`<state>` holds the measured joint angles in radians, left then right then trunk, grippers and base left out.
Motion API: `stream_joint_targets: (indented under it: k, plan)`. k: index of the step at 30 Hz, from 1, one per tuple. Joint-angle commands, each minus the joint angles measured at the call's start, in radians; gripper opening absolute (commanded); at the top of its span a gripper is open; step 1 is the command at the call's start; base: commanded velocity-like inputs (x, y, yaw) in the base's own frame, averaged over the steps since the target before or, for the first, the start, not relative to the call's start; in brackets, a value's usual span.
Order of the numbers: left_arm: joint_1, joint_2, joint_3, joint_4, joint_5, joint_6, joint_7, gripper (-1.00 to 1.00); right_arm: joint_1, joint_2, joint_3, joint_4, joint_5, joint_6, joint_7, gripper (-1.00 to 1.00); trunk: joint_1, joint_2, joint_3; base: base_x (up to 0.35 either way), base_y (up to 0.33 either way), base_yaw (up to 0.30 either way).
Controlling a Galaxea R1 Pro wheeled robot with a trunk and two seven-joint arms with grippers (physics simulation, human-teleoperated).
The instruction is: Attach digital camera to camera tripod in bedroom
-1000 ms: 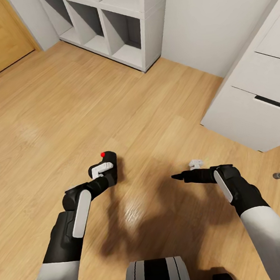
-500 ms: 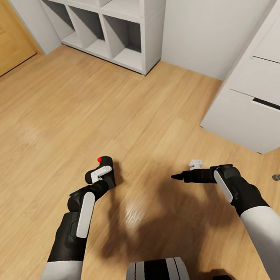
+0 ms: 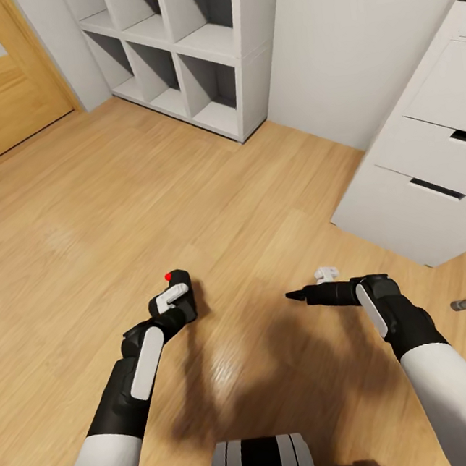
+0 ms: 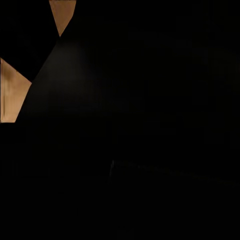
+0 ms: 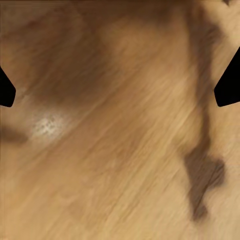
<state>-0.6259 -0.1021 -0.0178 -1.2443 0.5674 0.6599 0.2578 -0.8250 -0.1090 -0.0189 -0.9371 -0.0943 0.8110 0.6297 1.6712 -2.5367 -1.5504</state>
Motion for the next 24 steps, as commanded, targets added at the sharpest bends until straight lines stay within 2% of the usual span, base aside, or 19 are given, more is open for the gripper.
stream_joint_targets:
  k: [1,2,5,6,11,16,19,21,22,23,24]
  plan:
    - [0.0,0.001,-0.001,0.003,0.02,-0.004,0.008,-1.0,0.0,-0.001,-0.001,0.0,-0.009,0.01,-0.003,1.0,-0.001,0.0,0.003,0.0,0.0,0.0]
    - [0.001,0.002,-0.001,0.009,0.038,-0.013,0.007,-1.0,0.0,-0.002,-0.001,0.0,-0.009,0.014,-0.003,1.0,-0.001,0.0,0.007,0.0,0.0,0.0]
    - [0.001,0.003,-0.001,0.016,0.062,-0.022,0.006,-1.0,0.0,-0.004,-0.001,0.0,-0.008,0.019,-0.002,1.0,-0.002,0.001,0.019,0.0,0.0,0.0]
    - [0.001,0.005,-0.001,0.02,0.082,-0.026,0.005,-1.0,0.0,-0.005,-0.001,0.0,-0.008,0.025,-0.002,1.0,-0.003,0.001,0.023,0.0,0.0,0.0]
    - [0.001,0.007,-0.001,0.023,0.108,-0.029,0.003,-1.0,0.0,-0.006,-0.001,0.0,-0.007,0.037,-0.002,1.0,-0.005,0.002,0.042,0.0,0.0,0.0]
    - [0.002,0.008,-0.001,0.022,0.115,-0.027,-0.001,-1.0,0.0,-0.006,-0.001,0.0,-0.006,0.04,-0.002,1.0,-0.007,0.004,0.061,0.0,0.0,0.0]
    - [0.002,0.012,-0.001,0.023,0.132,-0.025,-0.026,-1.0,0.0,-0.006,-0.001,0.0,-0.005,0.041,-0.002,1.0,-0.009,0.004,0.073,0.0,0.0,0.0]
    - [0.002,0.018,-0.001,0.024,0.152,-0.024,-0.056,-1.0,0.0,-0.007,-0.001,0.0,-0.004,0.042,-0.002,1.0,-0.01,0.005,0.081,0.0,0.0,0.0]
    - [0.002,0.03,-0.001,0.026,0.177,-0.024,-0.099,-1.0,0.0,-0.007,-0.001,0.0,-0.004,0.042,-0.002,1.0,-0.01,0.005,0.085,0.0,0.0,0.0]
    - [0.002,0.073,-0.001,0.039,0.239,-0.024,-0.227,-1.0,0.0,-0.01,-0.001,0.0,-0.004,0.042,-0.002,1.0,-0.01,0.005,0.088,0.0,0.0,0.0]
    - [0.002,0.085,-0.001,0.044,0.254,-0.024,-0.264,-1.0,0.0,-0.01,-0.001,0.0,-0.004,0.042,-0.002,1.0,-0.011,0.005,0.092,0.0,0.0,0.0]
